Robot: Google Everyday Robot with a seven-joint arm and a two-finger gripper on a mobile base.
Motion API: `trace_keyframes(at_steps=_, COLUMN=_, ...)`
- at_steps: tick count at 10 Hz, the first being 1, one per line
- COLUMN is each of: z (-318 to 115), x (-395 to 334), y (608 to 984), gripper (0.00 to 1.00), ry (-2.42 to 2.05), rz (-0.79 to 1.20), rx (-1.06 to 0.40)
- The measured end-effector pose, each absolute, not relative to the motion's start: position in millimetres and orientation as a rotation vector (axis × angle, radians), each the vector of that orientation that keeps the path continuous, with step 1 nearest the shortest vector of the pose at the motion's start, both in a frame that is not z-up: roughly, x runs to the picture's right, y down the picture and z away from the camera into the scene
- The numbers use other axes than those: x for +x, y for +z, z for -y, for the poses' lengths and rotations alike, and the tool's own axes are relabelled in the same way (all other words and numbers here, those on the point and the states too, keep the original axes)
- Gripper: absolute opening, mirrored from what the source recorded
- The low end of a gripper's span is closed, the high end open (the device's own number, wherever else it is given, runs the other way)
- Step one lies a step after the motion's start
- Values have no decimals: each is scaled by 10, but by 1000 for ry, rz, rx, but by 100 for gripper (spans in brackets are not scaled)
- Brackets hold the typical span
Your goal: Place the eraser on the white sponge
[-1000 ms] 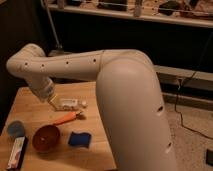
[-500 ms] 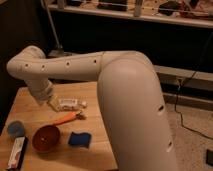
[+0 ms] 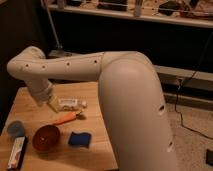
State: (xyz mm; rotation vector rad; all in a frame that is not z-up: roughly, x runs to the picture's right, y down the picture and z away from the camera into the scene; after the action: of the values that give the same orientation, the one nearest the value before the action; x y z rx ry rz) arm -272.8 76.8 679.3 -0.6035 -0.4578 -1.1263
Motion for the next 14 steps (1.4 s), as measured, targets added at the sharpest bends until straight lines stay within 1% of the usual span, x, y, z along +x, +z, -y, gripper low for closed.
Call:
trace_keyframes(at_steps=2, z=-774, x=-2715, y=6809, gripper=65, ry=-1126, rz=455, rx=-602)
trace_keyframes(at_steps=3, z=-743, x=-2725, y=6857, gripper=65, ry=-1136, rz=450, rx=-579)
trace_keyframes(at_steps=5, z=-588, x=-2880, y=6966, gripper=65, ry=-1232, rz=443, rx=-468)
trace_keyframes(at_steps=7, z=-560, x=-3079, y=6931, gripper=65, ry=-1304, rz=462, rx=-406)
trace_keyframes(at_steps=9, z=-633, x=-3290, y=6841, gripper=65, ry=-1374, rz=512, rx=-372)
trace_keyframes(at_steps=12, z=-927, x=-3741, y=6668, gripper=65, ry=-1497, rz=615, rx=-361)
trace_keyframes(at_steps=14, z=-1038, x=-3940, y=6689, gripper=65, ry=-1542, rz=615, rx=-369)
